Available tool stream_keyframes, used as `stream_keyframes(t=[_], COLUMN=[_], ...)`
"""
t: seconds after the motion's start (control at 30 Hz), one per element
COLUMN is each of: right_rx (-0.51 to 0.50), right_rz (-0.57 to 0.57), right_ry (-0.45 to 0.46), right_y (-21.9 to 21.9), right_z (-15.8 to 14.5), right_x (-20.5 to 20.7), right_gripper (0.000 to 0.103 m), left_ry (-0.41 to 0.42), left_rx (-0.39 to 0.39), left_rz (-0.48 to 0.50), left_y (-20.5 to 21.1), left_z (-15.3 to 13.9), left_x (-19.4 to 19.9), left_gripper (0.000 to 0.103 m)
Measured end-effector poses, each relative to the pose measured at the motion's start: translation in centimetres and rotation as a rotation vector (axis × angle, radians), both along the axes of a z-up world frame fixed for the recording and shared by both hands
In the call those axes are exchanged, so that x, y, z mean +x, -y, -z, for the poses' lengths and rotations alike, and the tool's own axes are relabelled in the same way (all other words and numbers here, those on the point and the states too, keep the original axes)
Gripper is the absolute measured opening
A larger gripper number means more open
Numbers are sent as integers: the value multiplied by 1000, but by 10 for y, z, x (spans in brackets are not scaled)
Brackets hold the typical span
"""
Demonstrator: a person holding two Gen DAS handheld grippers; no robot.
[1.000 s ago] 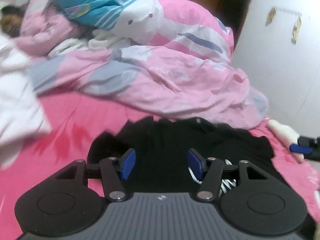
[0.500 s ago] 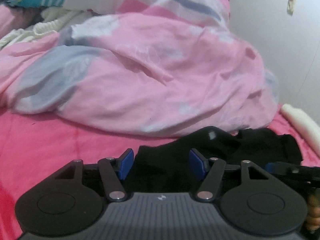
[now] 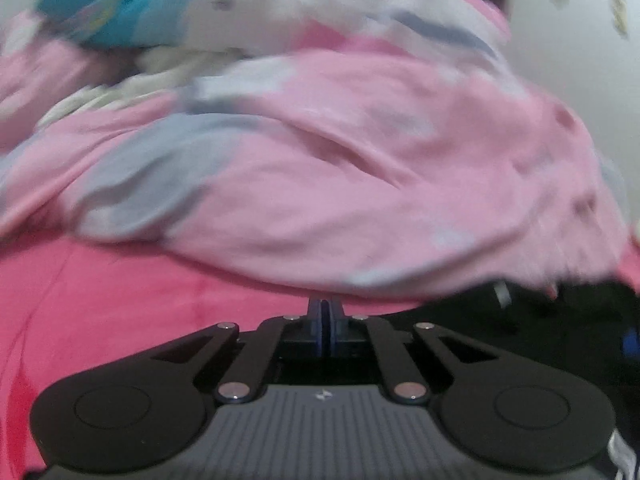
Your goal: Fold clothes
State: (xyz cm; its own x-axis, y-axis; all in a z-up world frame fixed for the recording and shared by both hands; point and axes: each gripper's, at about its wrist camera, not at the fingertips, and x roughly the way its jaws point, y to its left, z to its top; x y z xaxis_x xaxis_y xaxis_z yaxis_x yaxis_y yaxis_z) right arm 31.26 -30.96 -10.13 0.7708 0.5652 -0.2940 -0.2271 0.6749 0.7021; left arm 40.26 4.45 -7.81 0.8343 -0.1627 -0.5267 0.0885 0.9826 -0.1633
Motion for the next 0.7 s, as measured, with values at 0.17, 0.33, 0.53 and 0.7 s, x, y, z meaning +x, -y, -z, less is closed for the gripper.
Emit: stream_keyframes(t=[0.17, 0.33, 0.53, 0.7], right_rx=[-33, -229, -513, -651], right_rz=[76, 33, 6, -58], right_ry=[-38, -53, -104, -175], right_y=[7, -9, -42, -58], right_z=[-9, -53, -56, -39], right_x=[-2, 23, 100, 123], right_gripper=[33, 33, 33, 12], left_ry=[-7, -33, -47, -39], left_rx=[-146, -216, -281, -299], left_rz=[-40, -29, -17, -13], left_y=[-17, -25, -33, -35], left_z=[5, 13, 20, 22], left_x=[4, 9, 10, 11], left_gripper=[4, 4, 5, 5])
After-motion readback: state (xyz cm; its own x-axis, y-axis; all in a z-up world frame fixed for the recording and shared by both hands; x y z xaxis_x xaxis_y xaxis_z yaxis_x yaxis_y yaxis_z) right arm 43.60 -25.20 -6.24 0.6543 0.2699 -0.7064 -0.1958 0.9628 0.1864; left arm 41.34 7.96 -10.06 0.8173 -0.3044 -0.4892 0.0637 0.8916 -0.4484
